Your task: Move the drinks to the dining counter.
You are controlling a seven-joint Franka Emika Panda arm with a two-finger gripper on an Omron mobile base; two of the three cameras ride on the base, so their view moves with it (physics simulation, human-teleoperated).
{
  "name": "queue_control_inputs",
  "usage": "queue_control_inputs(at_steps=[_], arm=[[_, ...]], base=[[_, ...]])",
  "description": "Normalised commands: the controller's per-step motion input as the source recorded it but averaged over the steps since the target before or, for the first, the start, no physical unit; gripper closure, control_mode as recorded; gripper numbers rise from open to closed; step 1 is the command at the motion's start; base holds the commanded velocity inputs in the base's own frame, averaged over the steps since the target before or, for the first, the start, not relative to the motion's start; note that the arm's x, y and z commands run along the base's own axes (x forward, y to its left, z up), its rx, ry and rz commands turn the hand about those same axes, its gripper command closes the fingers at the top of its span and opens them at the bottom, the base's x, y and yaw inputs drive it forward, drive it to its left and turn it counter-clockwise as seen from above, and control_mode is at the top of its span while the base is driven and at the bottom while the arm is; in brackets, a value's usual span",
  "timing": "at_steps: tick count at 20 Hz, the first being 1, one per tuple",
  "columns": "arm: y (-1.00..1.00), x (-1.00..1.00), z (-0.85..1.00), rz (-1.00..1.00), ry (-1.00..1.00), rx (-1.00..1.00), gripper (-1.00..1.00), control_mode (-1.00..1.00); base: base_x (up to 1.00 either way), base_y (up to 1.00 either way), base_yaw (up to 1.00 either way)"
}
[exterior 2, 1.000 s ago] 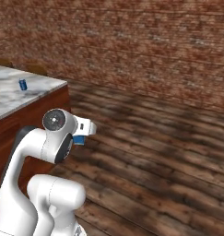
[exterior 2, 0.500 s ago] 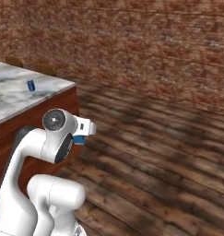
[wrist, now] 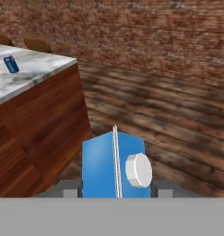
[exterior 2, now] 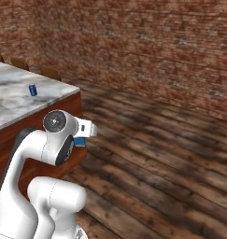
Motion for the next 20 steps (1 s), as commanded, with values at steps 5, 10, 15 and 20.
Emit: queue_control_inputs(at_steps=[5, 10, 15, 20], arm=[[0.0, 0.0, 0.0, 0.0, 0.0, 0.0, 1.0, 1.0], [0.0, 0.0, 0.0, 0.0, 0.0, 0.0, 1.0, 1.0], [0.0, 0.0, 0.0, 0.0, 0.0, 0.0, 1.0, 1.0], [0.0, 0.0, 0.0, 0.0, 0.0, 0.0, 1.0, 1.0]], base=[[0.58, 0.1, 0.15], [0.5, 0.13, 0.16], [0.48, 0.15, 0.17], [0.51, 0.14, 0.18]])
